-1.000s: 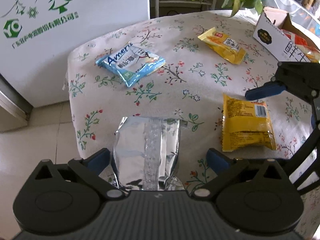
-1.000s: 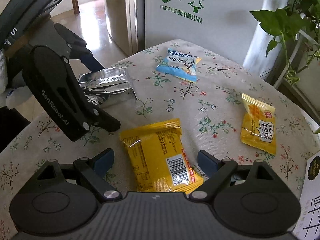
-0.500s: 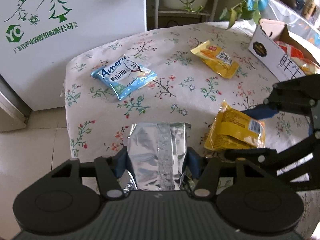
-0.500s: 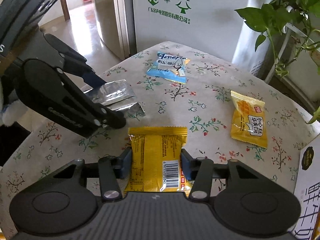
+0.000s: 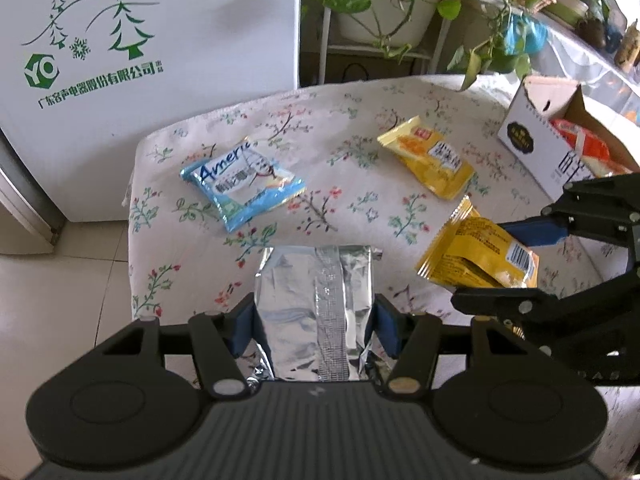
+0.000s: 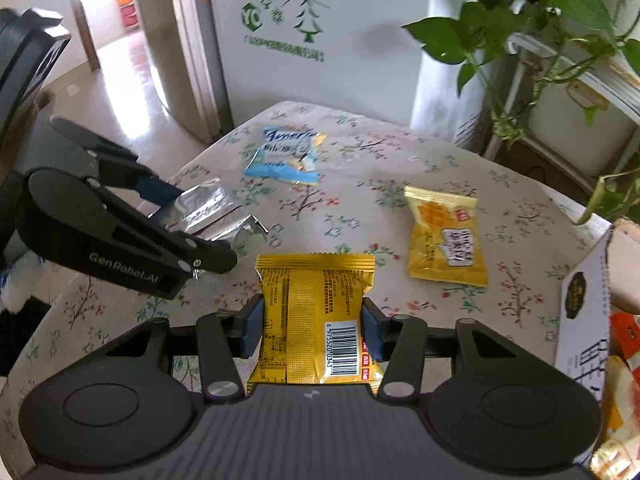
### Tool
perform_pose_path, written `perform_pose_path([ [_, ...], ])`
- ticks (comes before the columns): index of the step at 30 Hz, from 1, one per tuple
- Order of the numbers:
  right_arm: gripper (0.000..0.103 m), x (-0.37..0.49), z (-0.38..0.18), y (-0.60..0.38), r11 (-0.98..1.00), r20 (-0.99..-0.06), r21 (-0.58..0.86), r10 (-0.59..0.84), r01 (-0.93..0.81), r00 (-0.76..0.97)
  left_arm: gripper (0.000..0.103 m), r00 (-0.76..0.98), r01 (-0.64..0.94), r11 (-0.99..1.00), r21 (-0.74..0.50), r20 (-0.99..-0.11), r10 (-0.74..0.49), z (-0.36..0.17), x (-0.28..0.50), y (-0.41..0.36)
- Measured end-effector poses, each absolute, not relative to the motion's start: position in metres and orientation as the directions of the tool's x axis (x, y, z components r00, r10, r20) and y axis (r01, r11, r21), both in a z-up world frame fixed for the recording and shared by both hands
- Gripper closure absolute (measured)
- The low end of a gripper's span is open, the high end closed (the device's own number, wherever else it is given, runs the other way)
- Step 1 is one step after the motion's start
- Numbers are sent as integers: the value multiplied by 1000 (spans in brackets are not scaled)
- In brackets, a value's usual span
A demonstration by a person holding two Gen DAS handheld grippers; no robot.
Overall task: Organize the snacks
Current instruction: 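Lift both bags and carry them over the cardboard box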
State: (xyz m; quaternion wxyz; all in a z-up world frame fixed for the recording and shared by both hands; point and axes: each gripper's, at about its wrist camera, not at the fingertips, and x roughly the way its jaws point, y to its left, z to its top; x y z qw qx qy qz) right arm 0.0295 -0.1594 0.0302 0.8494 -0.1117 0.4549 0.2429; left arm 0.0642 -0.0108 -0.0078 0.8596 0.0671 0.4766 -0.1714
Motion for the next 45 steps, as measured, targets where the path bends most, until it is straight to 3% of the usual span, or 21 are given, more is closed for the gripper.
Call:
perform_pose_path([
  [14, 47, 29, 64, -188, 914, -791, 42, 277, -403, 546, 44, 548, 331, 939, -98, -789, -276, 13, 67, -27],
  [26, 47, 8, 117, -248, 969, -706, 105, 230, -223, 669, 44, 575, 320, 934, -156, -752, -323, 25, 68, -45],
  [45, 46, 11, 133, -311, 978, -678, 209, 136, 12, 722, 44, 616, 329, 898, -293, -654, -439, 50, 33, -92],
])
